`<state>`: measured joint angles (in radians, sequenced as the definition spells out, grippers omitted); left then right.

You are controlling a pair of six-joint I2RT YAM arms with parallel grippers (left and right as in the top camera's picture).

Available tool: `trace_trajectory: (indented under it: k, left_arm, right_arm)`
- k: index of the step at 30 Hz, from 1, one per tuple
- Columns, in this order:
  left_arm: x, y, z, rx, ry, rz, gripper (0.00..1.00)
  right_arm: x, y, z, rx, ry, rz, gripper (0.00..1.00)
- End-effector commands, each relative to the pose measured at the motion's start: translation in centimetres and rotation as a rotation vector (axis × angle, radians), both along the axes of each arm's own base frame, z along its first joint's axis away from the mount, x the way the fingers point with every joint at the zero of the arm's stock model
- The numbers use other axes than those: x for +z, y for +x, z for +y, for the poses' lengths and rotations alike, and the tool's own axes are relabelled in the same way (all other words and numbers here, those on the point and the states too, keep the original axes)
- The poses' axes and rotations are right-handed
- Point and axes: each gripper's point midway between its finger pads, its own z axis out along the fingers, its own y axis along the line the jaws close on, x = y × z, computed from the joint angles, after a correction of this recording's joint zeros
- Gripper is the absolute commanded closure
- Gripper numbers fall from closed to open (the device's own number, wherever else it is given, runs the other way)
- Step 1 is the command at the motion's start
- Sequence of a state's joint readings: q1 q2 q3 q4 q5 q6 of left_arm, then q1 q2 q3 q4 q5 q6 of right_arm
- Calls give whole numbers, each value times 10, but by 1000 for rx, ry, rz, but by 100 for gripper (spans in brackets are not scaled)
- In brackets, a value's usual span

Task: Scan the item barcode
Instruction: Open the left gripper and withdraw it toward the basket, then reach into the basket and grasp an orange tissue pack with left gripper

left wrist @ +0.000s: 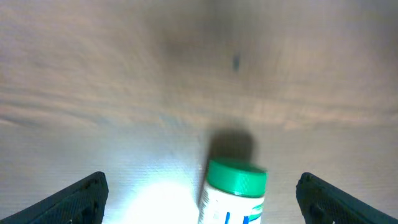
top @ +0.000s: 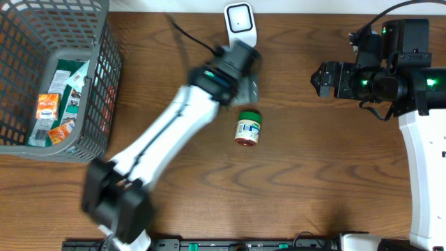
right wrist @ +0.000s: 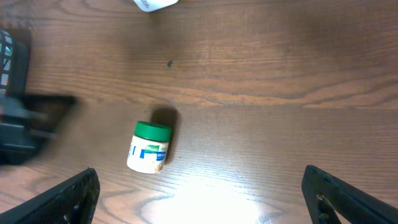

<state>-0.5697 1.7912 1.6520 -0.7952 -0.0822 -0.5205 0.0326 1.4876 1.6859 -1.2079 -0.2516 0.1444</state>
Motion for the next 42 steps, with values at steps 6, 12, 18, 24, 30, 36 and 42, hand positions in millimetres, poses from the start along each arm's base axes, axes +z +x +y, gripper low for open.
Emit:
trace_trajectory:
  k: [6, 12, 18, 24, 30, 36, 42]
  left_arm:
    - [126, 16, 118, 239, -91, -274, 3]
    - [177, 1, 225, 485, -100, -410, 3]
    - [200, -28, 316, 715, -63, -487, 3]
    - [190, -49, 379, 923, -49, -460, 3]
    - [158, -61, 421, 1082, -53, -358, 3]
    - [107, -62, 449, 1171, -41, -191, 3]
    - [57, -59, 459, 1193, -29, -23, 3]
  right_arm:
    - [6, 2, 2, 17, 0, -19, 1]
    - [6, 2, 2, 17, 0, -19, 1]
    - [6, 2, 2, 17, 0, -19, 1]
    - [6, 2, 2, 17, 0, -19, 1]
    - [6, 2, 2, 17, 0, -19, 1]
    - [6, 2, 2, 17, 0, -19, 1]
    - [6, 2, 2, 17, 0, -19, 1]
